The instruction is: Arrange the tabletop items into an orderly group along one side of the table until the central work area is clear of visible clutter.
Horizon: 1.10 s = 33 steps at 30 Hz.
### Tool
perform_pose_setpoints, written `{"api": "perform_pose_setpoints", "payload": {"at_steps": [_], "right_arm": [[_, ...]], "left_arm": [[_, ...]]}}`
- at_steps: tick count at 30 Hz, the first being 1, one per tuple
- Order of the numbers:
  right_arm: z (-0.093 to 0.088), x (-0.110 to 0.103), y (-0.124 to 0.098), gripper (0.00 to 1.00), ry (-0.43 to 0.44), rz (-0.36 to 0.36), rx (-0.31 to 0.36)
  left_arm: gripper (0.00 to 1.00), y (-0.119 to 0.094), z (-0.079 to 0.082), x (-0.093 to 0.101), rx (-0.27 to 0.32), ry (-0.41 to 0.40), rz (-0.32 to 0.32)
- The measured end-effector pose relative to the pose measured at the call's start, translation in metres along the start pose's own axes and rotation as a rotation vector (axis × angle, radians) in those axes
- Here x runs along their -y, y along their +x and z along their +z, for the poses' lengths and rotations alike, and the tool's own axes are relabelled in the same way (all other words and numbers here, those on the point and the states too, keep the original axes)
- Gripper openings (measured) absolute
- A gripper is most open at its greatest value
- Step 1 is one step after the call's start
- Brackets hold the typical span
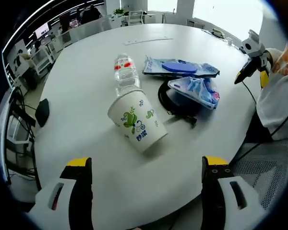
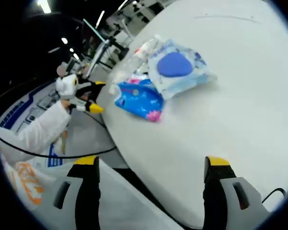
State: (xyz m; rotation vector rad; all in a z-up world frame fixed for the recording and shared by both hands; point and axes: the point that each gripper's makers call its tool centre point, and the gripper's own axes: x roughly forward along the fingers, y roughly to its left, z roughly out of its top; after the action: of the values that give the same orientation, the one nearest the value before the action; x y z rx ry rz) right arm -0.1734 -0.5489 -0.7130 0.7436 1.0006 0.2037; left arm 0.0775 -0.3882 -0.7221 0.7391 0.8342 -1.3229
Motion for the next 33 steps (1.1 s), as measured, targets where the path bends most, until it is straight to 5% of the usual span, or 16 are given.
{"api": "perform_pose_setpoints", "payload": {"at_steps": [33], "right_arm": [[0.003, 0.006, -0.006, 0.85, 0.118, 0.033, 0.027]], "left_arm": [[0.92, 0.008, 0.012, -0.006, -0.022, 0.073, 0.028]]}}
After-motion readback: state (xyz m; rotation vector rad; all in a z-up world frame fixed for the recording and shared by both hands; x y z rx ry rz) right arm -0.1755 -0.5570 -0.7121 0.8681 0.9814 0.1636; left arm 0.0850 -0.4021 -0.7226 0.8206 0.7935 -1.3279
